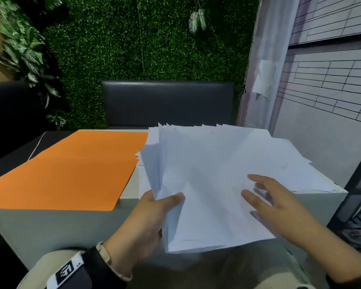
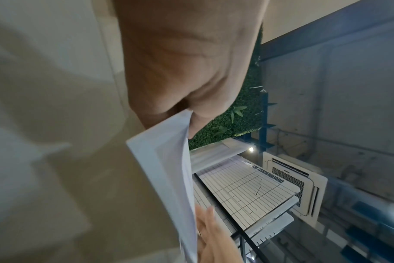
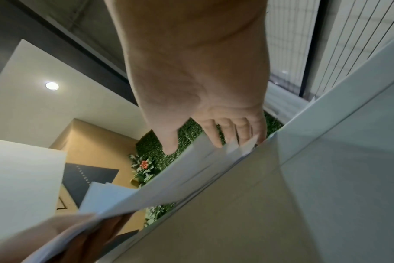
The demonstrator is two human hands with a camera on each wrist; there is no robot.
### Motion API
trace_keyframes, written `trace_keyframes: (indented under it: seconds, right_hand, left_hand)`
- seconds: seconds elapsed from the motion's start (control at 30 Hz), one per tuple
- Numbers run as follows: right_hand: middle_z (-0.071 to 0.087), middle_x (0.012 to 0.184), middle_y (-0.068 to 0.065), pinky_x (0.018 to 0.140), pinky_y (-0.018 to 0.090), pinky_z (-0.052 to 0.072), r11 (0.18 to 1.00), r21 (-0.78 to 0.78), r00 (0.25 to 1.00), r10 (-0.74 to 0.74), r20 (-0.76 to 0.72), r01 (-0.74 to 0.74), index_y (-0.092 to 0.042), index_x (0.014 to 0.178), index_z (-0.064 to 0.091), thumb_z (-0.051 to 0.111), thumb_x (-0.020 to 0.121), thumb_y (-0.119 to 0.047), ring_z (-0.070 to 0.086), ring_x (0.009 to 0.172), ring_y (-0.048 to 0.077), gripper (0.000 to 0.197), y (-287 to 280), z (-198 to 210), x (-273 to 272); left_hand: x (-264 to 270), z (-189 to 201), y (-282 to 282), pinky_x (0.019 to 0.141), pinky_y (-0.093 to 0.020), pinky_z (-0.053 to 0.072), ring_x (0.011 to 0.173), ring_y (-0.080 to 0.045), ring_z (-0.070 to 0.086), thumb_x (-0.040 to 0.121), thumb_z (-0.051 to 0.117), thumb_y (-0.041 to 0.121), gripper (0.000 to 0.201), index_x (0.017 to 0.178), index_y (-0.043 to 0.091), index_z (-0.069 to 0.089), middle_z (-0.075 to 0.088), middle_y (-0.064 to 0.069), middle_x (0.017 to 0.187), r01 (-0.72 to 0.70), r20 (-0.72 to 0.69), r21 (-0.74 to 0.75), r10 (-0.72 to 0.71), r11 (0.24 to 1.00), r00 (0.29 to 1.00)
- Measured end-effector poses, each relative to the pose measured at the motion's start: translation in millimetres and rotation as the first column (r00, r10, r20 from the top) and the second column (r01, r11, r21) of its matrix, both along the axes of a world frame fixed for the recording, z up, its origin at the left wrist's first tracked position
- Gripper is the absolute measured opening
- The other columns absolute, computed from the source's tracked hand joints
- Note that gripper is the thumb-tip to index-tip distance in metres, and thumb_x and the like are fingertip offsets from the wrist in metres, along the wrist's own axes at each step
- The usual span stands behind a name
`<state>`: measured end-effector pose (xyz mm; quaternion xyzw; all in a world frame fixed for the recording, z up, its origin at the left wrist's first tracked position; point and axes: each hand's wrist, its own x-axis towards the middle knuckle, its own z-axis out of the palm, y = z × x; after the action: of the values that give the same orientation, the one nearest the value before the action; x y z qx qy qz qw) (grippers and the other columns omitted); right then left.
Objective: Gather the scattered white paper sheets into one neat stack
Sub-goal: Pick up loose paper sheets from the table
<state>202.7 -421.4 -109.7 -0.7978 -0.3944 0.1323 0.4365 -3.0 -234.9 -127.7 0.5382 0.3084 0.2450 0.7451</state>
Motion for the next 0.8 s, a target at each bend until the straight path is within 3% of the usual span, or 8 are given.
trace_keyframes:
  seconds: [0.07,0.17,0.3,0.37,0.43,0.53,0.67,0.8]
  right_hand:
    - [0.047,0.157,-0.001,0.095,0.022,0.044,0.992,-0.062,0.994,-0.104,0.026,0.106,-0.031,0.155,0.043,0.062,0.087,-0.060,0.048,0.142,0.019,0.077,1,1,15]
    - [0.046,0.161,-0.001,0.111,0.040,0.042,0.985,-0.086,0.988,-0.151,0.021,0.153,-0.027,0.158,0.041,0.058,0.079,-0.071,0.047,0.145,0.020,0.092,1,1,28]
    - [0.052,0.156,-0.005,0.108,0.038,0.043,0.988,-0.028,0.987,-0.153,-0.055,0.152,-0.021,0.159,0.041,0.058,0.088,-0.067,0.051,0.140,0.019,0.086,5,5,28]
    - [0.064,0.141,-0.008,0.106,0.040,0.050,0.988,0.042,0.986,-0.141,-0.083,0.145,-0.024,0.147,0.055,0.055,0.079,-0.077,0.061,0.129,0.018,0.085,7,7,26]
    - [0.074,0.120,-0.012,0.090,0.033,0.055,0.977,0.158,0.985,-0.122,-0.124,0.141,-0.027,0.128,0.067,0.059,0.074,-0.076,0.069,0.113,0.014,0.072,7,14,19]
    - [0.078,0.114,-0.019,0.091,0.035,0.059,0.940,0.309,0.979,-0.094,-0.181,0.147,-0.035,0.126,0.069,0.071,0.077,-0.065,0.074,0.106,0.008,0.057,7,22,12]
    - [0.079,0.122,-0.007,0.101,0.049,0.060,0.839,0.519,0.947,0.013,-0.321,0.164,-0.025,0.129,0.071,0.075,0.086,-0.039,0.076,0.112,0.021,0.046,6,28,13]
    - [0.080,0.118,0.006,0.085,0.041,0.065,0.767,0.617,0.803,0.250,-0.540,0.177,-0.012,0.124,0.071,0.067,0.093,-0.014,0.079,0.104,0.026,0.032,13,35,3]
  left_hand:
    - [-7,3,4,0.108,-0.057,0.058,0.113,-0.034,0.078,0.099,0.080,0.022,0.034,0.131,0.014,0.071,0.083,-0.011,0.119,0.021,-0.004,0.062,-0.021,0.998,1.000]
    - [-17,8,10,0.104,-0.054,0.059,0.112,-0.033,0.080,0.096,0.078,0.016,0.034,0.129,0.012,0.074,0.082,-0.014,0.122,0.036,0.063,0.100,-0.042,0.994,0.997]
    - [-25,15,15,0.094,-0.051,0.064,0.113,-0.032,0.080,0.090,0.073,0.011,0.042,0.132,0.012,0.075,0.081,-0.013,0.126,0.058,0.187,0.108,-0.077,0.992,0.979]
    - [-27,18,17,0.096,-0.044,0.067,0.117,-0.031,0.079,0.091,0.071,0.007,0.044,0.135,0.011,0.073,0.081,-0.013,0.129,0.070,0.229,0.100,-0.091,0.993,0.969]
    - [-29,19,19,0.097,-0.042,0.065,0.119,-0.032,0.078,0.092,0.070,0.006,0.044,0.135,0.010,0.073,0.080,-0.013,0.131,0.104,0.234,0.085,-0.121,0.991,0.965]
    - [-31,24,23,0.097,-0.041,0.065,0.119,-0.031,0.078,0.091,0.069,0.007,0.044,0.135,0.007,0.073,0.079,-0.013,0.132,0.137,0.216,0.089,-0.153,0.987,0.964]
    - [-30,29,31,0.090,-0.036,0.067,0.118,-0.029,0.079,0.092,0.070,0.007,0.043,0.135,0.007,0.073,0.079,-0.011,0.132,0.153,0.212,0.089,-0.169,0.984,0.963]
    - [-33,34,25,0.088,-0.034,0.067,0.117,-0.028,0.079,0.092,0.070,0.013,0.041,0.133,0.011,0.074,0.079,-0.011,0.132,0.209,0.181,0.124,-0.229,0.970,0.956]
